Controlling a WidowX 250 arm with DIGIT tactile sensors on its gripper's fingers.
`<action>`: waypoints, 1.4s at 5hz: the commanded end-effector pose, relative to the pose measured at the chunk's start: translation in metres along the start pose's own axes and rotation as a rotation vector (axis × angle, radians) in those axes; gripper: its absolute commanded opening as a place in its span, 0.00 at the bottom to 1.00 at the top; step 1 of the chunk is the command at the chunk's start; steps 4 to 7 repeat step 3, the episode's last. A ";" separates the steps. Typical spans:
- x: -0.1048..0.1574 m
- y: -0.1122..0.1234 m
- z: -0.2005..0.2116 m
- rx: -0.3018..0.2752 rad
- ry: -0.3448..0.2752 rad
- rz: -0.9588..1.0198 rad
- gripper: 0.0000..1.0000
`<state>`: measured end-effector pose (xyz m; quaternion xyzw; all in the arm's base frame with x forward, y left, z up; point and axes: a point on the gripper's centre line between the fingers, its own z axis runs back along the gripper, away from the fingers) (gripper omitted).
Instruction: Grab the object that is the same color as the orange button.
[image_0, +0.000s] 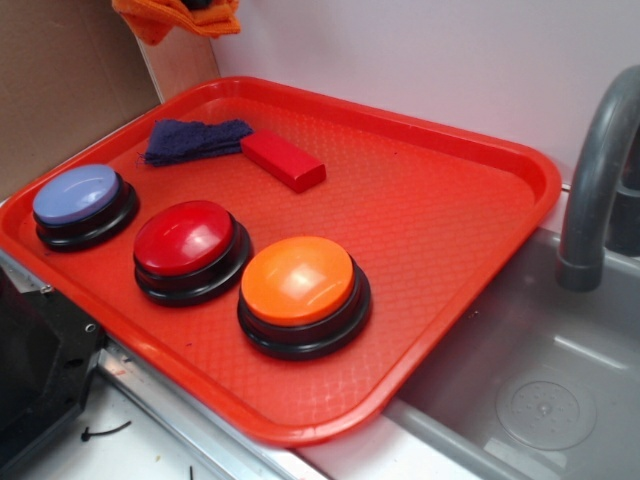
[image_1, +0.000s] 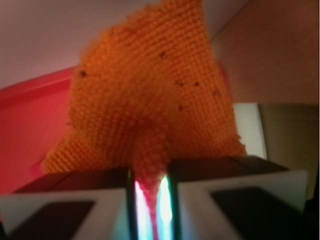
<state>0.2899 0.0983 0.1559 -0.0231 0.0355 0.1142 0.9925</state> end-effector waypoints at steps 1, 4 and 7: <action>-0.030 -0.053 0.054 -0.073 -0.071 -0.138 0.00; -0.053 -0.076 0.044 -0.151 -0.048 -0.166 0.00; -0.053 -0.076 0.044 -0.151 -0.048 -0.166 0.00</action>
